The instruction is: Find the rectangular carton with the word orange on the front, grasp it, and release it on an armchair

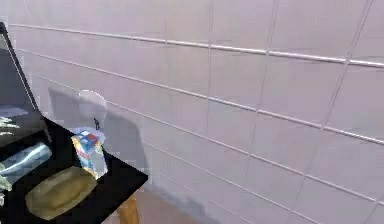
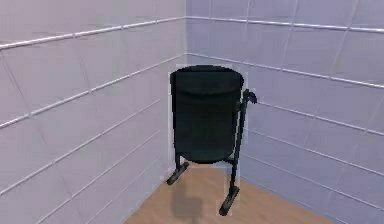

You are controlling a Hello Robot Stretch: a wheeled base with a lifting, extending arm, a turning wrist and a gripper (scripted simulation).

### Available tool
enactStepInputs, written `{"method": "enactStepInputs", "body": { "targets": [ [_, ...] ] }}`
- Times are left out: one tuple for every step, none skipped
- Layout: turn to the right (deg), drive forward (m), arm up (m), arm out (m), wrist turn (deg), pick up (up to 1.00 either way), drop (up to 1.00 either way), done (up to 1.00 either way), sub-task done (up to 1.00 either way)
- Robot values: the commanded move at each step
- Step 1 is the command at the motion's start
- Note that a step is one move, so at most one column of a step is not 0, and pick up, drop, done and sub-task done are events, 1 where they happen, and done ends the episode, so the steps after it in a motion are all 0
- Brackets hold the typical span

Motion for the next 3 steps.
{"method": "enactStepInputs", "body": {
  "targets": [
    [-45.0, 0.00, 0.00, 0.00, 0.0, 0.00, 0.00, 0.00, 0.00],
    [-45.0, 0.00, 0.00, 0.00, 0.0, 0.00, 0.00, 0.00, 0.00],
    [-27.0, 0.00, 0.00, 0.00, 0.0, 0.00, 0.00, 0.00, 0.00]
  ]
}}
